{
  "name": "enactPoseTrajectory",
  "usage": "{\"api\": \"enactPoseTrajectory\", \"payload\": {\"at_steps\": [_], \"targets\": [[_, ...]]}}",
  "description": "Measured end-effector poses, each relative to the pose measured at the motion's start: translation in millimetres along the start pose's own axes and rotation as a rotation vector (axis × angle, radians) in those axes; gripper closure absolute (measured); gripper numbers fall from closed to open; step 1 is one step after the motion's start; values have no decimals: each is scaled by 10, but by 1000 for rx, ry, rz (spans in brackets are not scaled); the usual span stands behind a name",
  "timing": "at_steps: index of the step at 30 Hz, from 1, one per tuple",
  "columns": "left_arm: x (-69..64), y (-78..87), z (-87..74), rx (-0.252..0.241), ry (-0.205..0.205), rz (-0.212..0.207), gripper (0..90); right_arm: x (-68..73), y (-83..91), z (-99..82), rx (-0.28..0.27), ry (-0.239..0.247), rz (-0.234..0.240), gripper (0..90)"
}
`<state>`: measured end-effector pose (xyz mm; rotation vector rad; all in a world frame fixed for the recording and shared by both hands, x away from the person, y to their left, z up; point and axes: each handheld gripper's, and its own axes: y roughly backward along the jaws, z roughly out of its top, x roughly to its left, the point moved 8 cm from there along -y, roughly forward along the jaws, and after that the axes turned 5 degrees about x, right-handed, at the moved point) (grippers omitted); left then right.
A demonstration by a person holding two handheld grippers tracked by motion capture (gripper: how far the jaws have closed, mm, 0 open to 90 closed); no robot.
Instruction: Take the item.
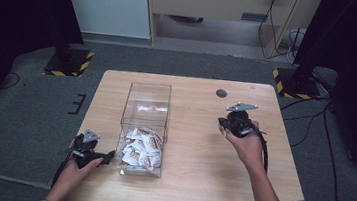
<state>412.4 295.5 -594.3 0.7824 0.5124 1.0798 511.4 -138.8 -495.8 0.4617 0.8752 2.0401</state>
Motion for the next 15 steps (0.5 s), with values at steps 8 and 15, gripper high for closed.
{"api": "enactPoseTrajectory", "payload": {"at_steps": [8,15], "targets": [[0,0,0,0,0,0,0,-3,-133,-127,29,-6,3,900],[0,0,0,0,0,0,0,15,-225,-194,47,-10,11,899]]}}
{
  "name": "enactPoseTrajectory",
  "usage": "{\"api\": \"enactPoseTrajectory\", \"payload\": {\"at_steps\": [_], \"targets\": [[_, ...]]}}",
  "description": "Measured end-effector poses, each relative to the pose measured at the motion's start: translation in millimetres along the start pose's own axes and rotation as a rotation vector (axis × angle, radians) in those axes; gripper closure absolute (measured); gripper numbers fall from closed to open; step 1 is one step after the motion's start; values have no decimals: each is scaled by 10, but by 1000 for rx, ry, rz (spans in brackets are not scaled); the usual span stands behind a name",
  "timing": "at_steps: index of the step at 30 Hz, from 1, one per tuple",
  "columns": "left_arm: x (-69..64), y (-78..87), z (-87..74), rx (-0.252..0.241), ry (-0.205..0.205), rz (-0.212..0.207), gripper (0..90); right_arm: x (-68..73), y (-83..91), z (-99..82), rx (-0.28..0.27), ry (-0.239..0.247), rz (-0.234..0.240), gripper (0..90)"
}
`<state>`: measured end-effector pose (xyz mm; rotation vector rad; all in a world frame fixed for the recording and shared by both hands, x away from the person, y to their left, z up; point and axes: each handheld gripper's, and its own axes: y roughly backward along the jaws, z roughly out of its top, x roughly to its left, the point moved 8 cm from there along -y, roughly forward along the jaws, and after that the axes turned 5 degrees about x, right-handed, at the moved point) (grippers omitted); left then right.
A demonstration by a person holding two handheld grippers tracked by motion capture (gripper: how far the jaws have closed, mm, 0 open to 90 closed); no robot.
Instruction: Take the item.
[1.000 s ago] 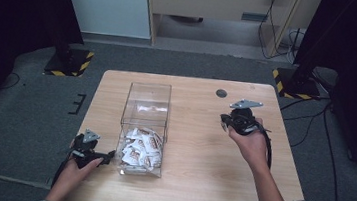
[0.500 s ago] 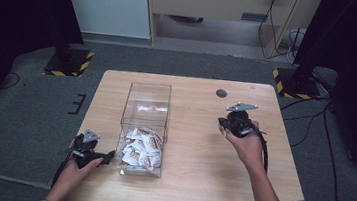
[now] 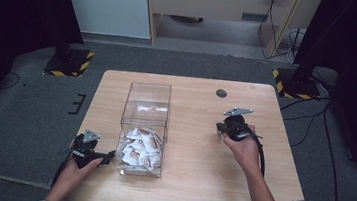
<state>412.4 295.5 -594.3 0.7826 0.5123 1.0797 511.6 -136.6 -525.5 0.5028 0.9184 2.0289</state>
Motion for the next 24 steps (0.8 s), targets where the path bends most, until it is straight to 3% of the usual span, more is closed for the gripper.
{"api": "enactPoseTrajectory", "payload": {"at_steps": [8,12,13,20,24], "targets": [[0,0,0,0,0,0,0,42,-135,-65,24,3,1,886],[0,0,0,0,0,0,0,66,-151,-64,25,1,5,819],[0,0,0,0,0,0,0,76,-139,-54,20,-9,6,763],[0,0,0,0,0,0,0,97,-40,-1,-14,-34,15,637],[0,0,0,0,0,0,0,113,75,30,-47,-51,11,469]]}}
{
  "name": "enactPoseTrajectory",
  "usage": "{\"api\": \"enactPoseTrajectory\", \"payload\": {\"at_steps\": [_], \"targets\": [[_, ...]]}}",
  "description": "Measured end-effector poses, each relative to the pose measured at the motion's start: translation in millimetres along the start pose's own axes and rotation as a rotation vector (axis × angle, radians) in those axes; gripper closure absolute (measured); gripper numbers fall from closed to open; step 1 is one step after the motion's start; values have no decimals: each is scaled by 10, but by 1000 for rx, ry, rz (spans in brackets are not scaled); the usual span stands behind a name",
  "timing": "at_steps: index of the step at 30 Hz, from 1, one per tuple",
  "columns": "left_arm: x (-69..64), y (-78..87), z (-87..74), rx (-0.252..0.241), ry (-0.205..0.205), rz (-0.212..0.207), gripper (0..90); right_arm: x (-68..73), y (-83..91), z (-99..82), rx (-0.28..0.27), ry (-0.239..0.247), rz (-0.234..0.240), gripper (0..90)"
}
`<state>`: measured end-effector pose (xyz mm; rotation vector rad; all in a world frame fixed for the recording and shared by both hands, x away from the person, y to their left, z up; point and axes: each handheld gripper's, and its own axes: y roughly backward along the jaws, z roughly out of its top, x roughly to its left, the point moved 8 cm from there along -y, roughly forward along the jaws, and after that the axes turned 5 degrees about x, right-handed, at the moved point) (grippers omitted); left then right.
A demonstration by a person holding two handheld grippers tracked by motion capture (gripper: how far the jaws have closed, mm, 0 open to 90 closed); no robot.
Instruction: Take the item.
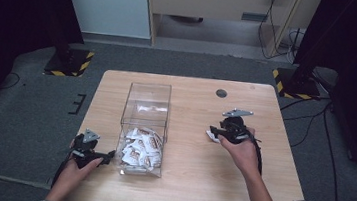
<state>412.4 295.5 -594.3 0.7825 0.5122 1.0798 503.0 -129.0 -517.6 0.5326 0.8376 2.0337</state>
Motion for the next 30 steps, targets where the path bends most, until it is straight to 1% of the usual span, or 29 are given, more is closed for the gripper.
{"api": "enactPoseTrajectory", "payload": {"at_steps": [2,5,6,7,8,10,11,12,13,15,16,21,26,27,28,30], "targets": [[0,0,0,0,0,0,0,0,46,-6,-20,-7,-15,370],[0,0,-1,0,0,0,0,4,110,-47,-35,-1,-41,262],[0,0,-1,0,0,0,0,4,110,-47,-35,-1,-41,262],[0,0,-1,0,0,0,0,6,128,-66,-39,1,-49,229],[0,0,0,0,0,0,0,17,166,-124,-39,-5,-53,183],[0,0,0,0,0,0,0,17,192,-175,-38,0,-58,151],[0,0,0,0,0,0,0,15,204,-211,-35,-7,-58,136],[0,0,-1,0,0,0,0,15,204,-211,-35,-7,-58,136],[0,0,0,0,0,0,0,16,225,-275,-32,-7,-56,129],[0,0,0,0,0,0,0,18,232,-301,-34,-10,-56,127],[0,0,0,0,0,0,0,24,247,-401,-28,-12,-51,119],[0,0,0,0,0,0,0,34,284,-592,-32,-24,-42,112],[0,0,0,0,0,0,0,55,312,-807,-16,-37,-50,100],[0,0,0,0,0,0,0,55,312,-807,-16,-37,-50,100],[0,0,-1,1,0,0,0,68,291,-912,11,-44,-54,75],[0,0,0,0,0,0,0,69,276,-943,18,-41,-58,75]]}}
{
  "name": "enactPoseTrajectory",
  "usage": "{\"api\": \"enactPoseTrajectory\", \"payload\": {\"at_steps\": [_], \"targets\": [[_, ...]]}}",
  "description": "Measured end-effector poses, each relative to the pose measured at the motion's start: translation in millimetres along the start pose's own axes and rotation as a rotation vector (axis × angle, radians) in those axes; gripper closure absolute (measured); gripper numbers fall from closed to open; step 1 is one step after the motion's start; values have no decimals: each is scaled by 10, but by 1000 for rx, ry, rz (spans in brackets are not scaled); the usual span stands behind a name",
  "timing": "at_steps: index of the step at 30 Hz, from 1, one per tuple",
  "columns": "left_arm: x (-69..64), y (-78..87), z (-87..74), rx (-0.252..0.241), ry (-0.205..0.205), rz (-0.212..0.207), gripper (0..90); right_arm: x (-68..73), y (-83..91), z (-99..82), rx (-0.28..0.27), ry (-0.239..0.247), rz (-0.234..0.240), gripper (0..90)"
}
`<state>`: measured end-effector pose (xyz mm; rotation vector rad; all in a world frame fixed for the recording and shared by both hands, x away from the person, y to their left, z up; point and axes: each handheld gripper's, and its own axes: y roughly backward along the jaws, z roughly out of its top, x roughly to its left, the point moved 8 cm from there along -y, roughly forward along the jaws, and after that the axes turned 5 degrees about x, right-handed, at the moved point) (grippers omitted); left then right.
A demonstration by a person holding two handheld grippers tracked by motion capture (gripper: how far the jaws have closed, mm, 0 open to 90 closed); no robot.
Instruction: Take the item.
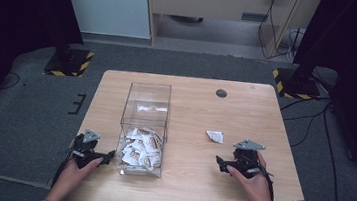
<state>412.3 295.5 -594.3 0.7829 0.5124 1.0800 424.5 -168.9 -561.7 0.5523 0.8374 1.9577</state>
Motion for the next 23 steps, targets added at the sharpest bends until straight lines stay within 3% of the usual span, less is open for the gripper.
{"api": "enactPoseTrajectory", "payload": {"at_steps": [2,9,10,17,23], "targets": [[0,0,0,0,0,0,0,28,-74,-118,46,5,-5,65],[0,0,0,0,0,0,0,73,-163,-202,75,-6,-9,53],[0,0,0,0,0,0,0,90,-199,-245,91,10,-11,43],[0,0,0,0,0,0,0,117,-227,-268,40,23,-38,12],[1,0,2,0,0,0,0,116,-227,-267,41,21,-39,12]]}}
